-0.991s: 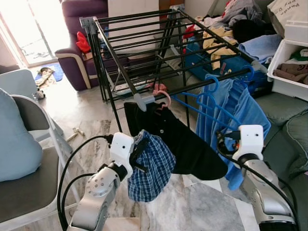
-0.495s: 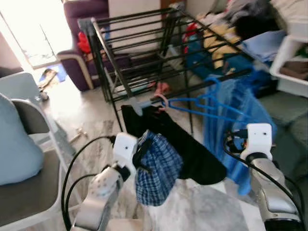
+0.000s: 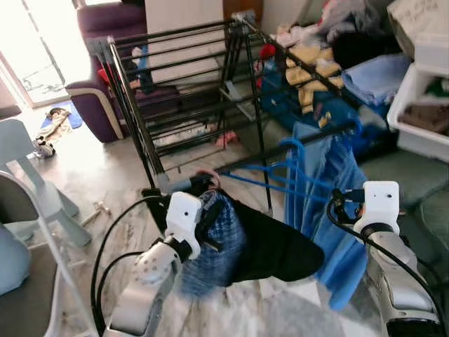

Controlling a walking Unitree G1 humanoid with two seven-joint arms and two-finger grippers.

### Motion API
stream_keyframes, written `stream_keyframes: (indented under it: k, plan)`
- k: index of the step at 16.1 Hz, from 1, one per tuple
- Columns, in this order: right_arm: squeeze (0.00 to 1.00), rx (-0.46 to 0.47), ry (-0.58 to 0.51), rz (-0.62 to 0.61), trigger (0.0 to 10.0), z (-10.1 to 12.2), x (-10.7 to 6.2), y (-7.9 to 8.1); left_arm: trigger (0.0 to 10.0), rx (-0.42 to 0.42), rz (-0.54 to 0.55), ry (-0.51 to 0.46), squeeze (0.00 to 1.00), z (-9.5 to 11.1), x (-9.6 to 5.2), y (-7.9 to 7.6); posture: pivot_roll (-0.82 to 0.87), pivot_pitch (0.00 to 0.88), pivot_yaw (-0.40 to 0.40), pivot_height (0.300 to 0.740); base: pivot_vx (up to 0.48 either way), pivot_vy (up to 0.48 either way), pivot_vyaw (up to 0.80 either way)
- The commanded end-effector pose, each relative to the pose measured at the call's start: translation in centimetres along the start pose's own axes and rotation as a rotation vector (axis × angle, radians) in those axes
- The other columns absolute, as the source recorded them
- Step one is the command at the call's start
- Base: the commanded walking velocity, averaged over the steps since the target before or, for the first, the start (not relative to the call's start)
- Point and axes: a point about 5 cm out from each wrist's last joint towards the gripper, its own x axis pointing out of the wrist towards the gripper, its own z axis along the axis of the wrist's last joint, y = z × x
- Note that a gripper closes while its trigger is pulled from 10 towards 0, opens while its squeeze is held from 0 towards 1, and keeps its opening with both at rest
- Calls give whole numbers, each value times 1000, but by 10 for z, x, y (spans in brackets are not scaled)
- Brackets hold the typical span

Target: Hang hanger

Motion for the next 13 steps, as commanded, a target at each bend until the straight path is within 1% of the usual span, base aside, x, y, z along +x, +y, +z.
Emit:
stream_keyframes:
  k: [1, 4, 6, 8, 11, 12, 13]
  plan:
    - [0, -1, 3, 45, 10000, 1, 1, 10, 10000, 10, 31, 4, 0, 2, -3, 8, -141, 0, 15, 740, 0, 0, 0]
    - [0, -10, 21, 82, 10000, -2, 1, 8, 10000, 7, 36, 15, 0, 1, -3, 7, -140, 0, 13, 740, 0, 0, 0]
    - [0, -32, 61, 154, 10000, -5, 4, 4, 10000, 4, 25, 38, 0, -2, -4, 6, -144, 0, 15, 740, 0, 0, 0]
    - [0, -87, 74, 215, 10000, -4, 8, -1, 10000, 4, 16, 47, 0, -3, -3, 5, -145, 0, 18, 740, 0, 0, 0]
    - [0, -178, 100, 360, 10000, -1, 18, -5, 10000, 4, 5, 61, 0, -4, -3, 4, -146, 0, 22, 740, 0, 0, 0]
    - [0, -187, 104, 370, 10000, -1, 19, -6, 10000, 5, 5, 62, 0, -4, -3, 4, -146, 0, 22, 740, 0, 0, 0]
    - [0, -265, 109, 407, 10000, 3, 28, -13, 10000, 8, -2, 67, 0, -4, -2, 3, -139, 0, 20, 740, 0, 0, 0]
